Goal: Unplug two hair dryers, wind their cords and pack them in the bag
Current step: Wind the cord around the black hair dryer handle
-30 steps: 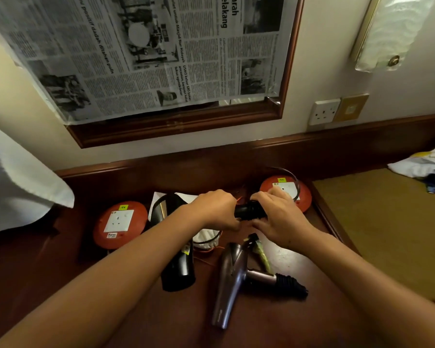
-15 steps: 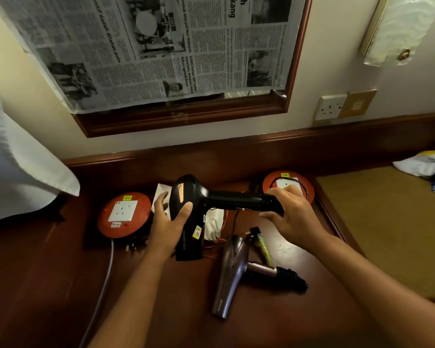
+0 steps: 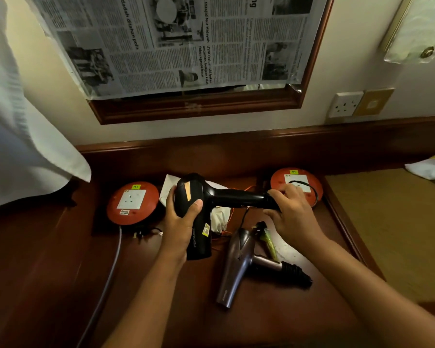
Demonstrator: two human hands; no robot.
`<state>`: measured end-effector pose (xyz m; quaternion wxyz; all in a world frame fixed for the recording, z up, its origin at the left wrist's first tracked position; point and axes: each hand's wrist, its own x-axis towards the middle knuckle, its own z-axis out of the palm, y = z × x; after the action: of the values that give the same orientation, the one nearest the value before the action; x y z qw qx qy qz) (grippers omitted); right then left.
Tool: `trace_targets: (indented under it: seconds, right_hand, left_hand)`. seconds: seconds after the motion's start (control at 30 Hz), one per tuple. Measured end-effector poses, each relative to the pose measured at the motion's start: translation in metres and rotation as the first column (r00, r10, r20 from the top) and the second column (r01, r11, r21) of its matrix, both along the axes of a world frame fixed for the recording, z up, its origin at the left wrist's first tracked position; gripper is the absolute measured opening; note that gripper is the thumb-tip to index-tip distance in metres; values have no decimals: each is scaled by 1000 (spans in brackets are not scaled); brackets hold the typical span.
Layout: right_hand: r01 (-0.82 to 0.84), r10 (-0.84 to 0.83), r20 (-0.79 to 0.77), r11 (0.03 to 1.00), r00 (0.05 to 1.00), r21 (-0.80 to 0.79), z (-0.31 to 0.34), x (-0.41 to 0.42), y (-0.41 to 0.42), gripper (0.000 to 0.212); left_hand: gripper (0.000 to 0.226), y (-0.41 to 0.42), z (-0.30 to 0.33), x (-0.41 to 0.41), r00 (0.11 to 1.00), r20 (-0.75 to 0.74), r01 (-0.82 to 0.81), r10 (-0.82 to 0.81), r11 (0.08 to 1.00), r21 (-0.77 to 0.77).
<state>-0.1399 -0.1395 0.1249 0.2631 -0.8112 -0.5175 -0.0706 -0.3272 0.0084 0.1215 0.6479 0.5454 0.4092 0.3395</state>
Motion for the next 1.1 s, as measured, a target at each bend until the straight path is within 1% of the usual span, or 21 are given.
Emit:
trace_targets:
  seconds: [0.07,0.1,0.13,0.17,0.2,0.23,0.3,0.37,0.4,0.43,0.57,0.63,0.7,0.77,0.8,0.83,0.87,0.97,1.03,1.07,1.1]
  right_hand:
    - [14,-14,-59,1000,998,-9,0,-15,2,27]
    - [28,-30,-94,999,995,-27,0,-22,3,26]
    - [49,-55,-164,998,985,-40,1,-30,4,29]
    - [79,-86,-269,996,959,-36,3,-37,3,33]
    - [111,-107,-396,994,912,-14,3,-43,3,35]
    - [141,-107,-530,990,841,25,4,-49,3,37]
    - [189,-46,-761,977,647,101,4,-60,4,37]
    - [222,13,-888,967,461,129,3,-66,6,23]
    - [228,26,-923,966,384,122,2,-68,7,16]
    - [221,33,-947,969,319,108,0,-70,7,15]
    - [139,21,-990,989,139,40,-11,-64,7,34]
    - [83,12,-999,996,45,16,-14,-56,7,40]
    - [34,50,-998,998,-39,48,-15,-48,11,40]
    - [43,102,-989,994,-109,98,-17,-40,17,34]
    - [52,119,-987,992,-112,114,-18,-35,20,30]
    - [59,128,-988,991,-90,123,-19,-29,23,27]
    - [56,126,-991,991,-38,124,-19,-22,25,25]
    - [-21,63,-985,998,164,60,-14,1,31,25]
    - [-98,-19,-949,994,314,-52,-8,15,35,31]
    - [-113,-83,-918,984,388,-137,-4,22,37,31]
    - [-109,-143,-891,972,432,-209,0,29,39,29]
  left_hand:
    - [72,1,-1,-5,1000,-6,-26,26,1000,14]
    - [71,2,-2,-7,999,-6,-32,32,999,25]
    - [70,2,-3,-8,999,-11,-36,36,999,34]
    - [69,2,-3,-9,999,-12,-40,41,998,39]
    - [68,3,-4,-10,999,-9,-52,52,998,38]
    - [67,3,-4,-10,997,0,-72,72,997,35]
    - [65,5,-4,-10,993,18,-117,117,992,42]
    - [62,7,-3,-11,990,27,-139,138,989,48]
    - [62,8,-3,-11,989,30,-146,145,988,39]
    - [62,9,-3,-11,988,32,-154,153,988,25]
    - [58,10,0,-8,988,39,-151,152,988,-12]
    - [55,12,0,-8,987,37,-155,158,986,-57]
    - [55,13,-1,-8,989,24,-141,145,984,-106]
    - [55,15,-1,-6,992,21,-122,126,983,-137]
    - [54,16,-1,-5,993,23,-110,115,983,-149]
    - [54,17,0,-5,995,27,-95,100,983,-159]
    - [56,18,1,-4,996,32,-78,84,983,-165]
    - [62,21,3,-7,999,25,-37,43,982,-187]
    - [56,24,5,-10,1000,18,-15,19,980,-197]
    - [50,25,7,-11,1000,13,0,2,981,-194]
    - [45,26,9,-13,1000,3,17,-17,983,-182]
